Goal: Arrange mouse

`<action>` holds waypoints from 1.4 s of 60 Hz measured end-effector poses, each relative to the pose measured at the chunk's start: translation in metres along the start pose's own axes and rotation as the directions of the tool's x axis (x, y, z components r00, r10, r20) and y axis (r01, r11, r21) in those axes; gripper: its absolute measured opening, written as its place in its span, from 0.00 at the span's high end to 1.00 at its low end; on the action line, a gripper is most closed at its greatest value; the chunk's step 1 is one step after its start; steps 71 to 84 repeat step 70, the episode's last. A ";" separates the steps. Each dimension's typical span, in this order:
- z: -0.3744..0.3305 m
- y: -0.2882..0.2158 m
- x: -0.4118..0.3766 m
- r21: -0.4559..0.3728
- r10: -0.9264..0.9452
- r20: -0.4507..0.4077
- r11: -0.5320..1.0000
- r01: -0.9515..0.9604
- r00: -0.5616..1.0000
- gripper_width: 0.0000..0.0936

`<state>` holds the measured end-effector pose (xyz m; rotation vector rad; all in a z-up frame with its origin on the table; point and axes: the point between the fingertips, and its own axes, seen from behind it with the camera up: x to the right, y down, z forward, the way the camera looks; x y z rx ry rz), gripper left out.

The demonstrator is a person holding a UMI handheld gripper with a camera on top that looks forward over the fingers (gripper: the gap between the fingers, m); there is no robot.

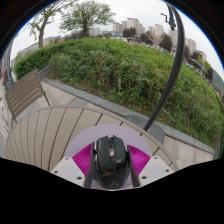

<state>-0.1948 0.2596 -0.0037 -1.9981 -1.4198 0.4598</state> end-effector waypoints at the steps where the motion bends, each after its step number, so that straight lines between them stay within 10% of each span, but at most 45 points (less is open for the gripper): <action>1: 0.004 0.004 0.001 -0.009 0.001 0.001 1.000 -0.001 1.000 0.39; 13: -0.008 0.004 0.007 -0.013 -0.021 -0.006 1.000 0.021 1.000 0.07; 23: -0.111 -0.035 0.008 0.017 -0.009 0.026 1.000 0.008 1.000 0.09; 40: -0.330 0.052 0.005 0.033 -0.003 0.074 0.999 0.000 0.997 0.09; 84: -0.386 0.132 -0.042 -0.007 -0.071 0.100 0.997 0.072 0.992 0.09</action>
